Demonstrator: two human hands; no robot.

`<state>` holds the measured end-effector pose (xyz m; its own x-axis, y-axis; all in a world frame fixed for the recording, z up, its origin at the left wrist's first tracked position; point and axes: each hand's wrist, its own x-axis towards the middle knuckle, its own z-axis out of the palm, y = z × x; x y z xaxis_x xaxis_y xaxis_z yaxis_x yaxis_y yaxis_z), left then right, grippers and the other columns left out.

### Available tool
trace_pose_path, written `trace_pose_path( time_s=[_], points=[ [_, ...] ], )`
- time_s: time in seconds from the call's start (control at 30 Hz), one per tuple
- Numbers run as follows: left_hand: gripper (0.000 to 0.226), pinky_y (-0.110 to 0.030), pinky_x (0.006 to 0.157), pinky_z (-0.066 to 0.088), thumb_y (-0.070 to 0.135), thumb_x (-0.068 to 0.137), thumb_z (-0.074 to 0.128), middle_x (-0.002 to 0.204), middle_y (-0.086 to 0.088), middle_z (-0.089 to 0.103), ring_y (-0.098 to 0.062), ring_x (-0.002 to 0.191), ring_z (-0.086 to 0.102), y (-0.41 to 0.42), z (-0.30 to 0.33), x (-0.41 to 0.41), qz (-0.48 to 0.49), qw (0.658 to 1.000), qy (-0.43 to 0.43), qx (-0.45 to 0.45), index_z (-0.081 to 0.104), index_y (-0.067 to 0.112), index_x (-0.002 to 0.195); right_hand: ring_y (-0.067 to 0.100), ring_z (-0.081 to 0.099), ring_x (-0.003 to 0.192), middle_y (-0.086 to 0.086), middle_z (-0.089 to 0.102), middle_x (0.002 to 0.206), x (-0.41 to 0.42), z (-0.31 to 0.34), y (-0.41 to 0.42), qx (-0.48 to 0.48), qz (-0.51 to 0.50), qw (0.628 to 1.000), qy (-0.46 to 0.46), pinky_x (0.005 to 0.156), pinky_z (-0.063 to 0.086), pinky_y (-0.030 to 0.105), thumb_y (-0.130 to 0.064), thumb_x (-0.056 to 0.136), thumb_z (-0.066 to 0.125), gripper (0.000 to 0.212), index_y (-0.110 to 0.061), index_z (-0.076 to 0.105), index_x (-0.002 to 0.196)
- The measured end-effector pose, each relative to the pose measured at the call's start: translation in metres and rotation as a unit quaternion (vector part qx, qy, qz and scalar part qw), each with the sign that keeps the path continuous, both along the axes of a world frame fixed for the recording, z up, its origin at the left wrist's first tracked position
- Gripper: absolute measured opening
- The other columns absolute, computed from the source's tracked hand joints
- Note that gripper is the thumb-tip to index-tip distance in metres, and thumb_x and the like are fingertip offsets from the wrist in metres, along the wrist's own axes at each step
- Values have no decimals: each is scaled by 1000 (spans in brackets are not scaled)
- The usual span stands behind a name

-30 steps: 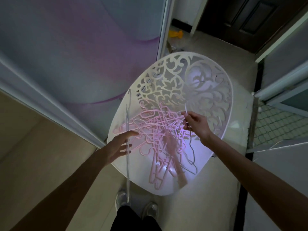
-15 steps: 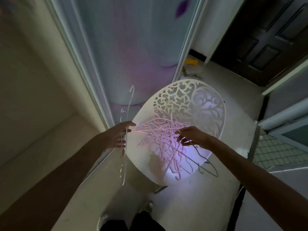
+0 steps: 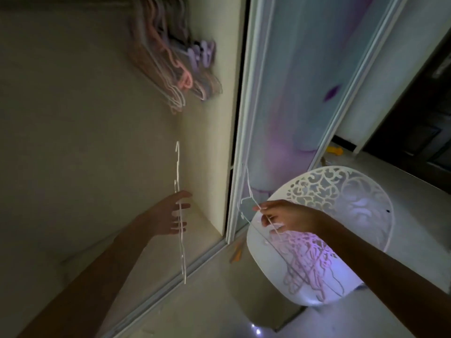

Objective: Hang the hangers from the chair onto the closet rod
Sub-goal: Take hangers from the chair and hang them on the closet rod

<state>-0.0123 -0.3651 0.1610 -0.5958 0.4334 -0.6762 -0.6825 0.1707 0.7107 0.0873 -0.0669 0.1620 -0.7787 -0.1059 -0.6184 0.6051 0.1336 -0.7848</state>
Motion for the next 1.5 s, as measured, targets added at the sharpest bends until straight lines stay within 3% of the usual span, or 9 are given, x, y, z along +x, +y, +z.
trace_pose_path(
  time_s=[0.2, 0.33, 0.53, 0.67, 0.8, 1.03, 1.27, 1.37, 1.5],
  points=[
    [61, -43, 99, 43, 44, 32, 73, 110, 2, 52, -26, 84, 50, -75, 55, 3, 73, 995, 72, 21, 66, 29, 91, 7, 52, 42, 0, 56, 50, -41, 42, -83, -9, -46, 992, 119, 51, 41, 19, -6, 97, 42, 28, -6, 53, 122],
    [68, -39, 92, 46, 44, 29, 75, 105, 1, 51, -24, 83, 50, -109, 90, -5, 105, 990, 98, 8, 64, 26, 94, 11, 46, 58, 3, 47, 64, -68, 82, -130, 3, -44, 982, 185, 65, 44, 22, -6, 97, 44, 28, -11, 57, 121],
    [68, -29, 66, 50, 43, 29, 74, 99, -5, 48, -20, 70, 51, -131, 129, -29, 163, 978, 130, 24, 65, 23, 93, 4, 35, 36, 4, 34, 60, -127, 137, -173, 14, -62, 960, 271, 62, 36, 27, 3, 94, 39, 34, -5, 56, 123],
    [86, -29, 66, 46, 41, 23, 70, 116, -4, 41, -20, 74, 45, -133, 151, -53, 203, 960, 187, 41, 59, 23, 106, 5, 35, 39, 2, 34, 58, -172, 168, -188, 34, -38, 949, 311, 57, 38, 24, 2, 95, 38, 35, -4, 55, 125],
    [113, -28, 63, 45, 44, 17, 72, 109, -8, 35, -21, 82, 43, -126, 164, -85, 251, 949, 188, 27, 52, 21, 126, 8, 34, 49, 0, 35, 58, -217, 191, -196, 50, -40, 938, 341, 53, 43, 18, -3, 97, 38, 34, -8, 56, 125],
    [106, -28, 67, 47, 43, 16, 77, 106, -9, 37, -24, 89, 46, -115, 168, -124, 286, 940, 183, 32, 51, 19, 115, 10, 35, 49, -1, 42, 57, -294, 214, -212, 76, -64, 910, 402, 56, 39, 23, -6, 95, 43, 31, -13, 62, 118],
    [113, -32, 80, 47, 44, 19, 75, 119, -10, 43, -24, 97, 49, -133, 172, -162, 251, 946, 204, 20, 53, 19, 127, 7, 36, 59, -6, 47, 80, -368, 206, -236, 94, -73, 913, 389, 32, 35, 9, -1, 94, 35, 39, -11, 61, 121],
    [112, -33, 85, 45, 42, 21, 74, 127, -10, 43, -24, 100, 47, -140, 179, -172, 228, 948, 223, 10, 53, 18, 128, 7, 38, 62, 5, 50, 102, -381, 202, -239, 106, -84, 917, 374, 31, 35, 8, -5, 94, 37, 34, -14, 62, 115],
    [105, -33, 78, 48, 46, 22, 80, 124, -7, 45, -24, 104, 52, -151, 185, -189, 235, 949, 210, 1, 58, 22, 122, 12, 48, 72, 4, 53, 108, -392, 198, -241, 122, -82, 917, 370, 42, 40, 18, -16, 96, 45, 33, -8, 58, 125]
  ],
)
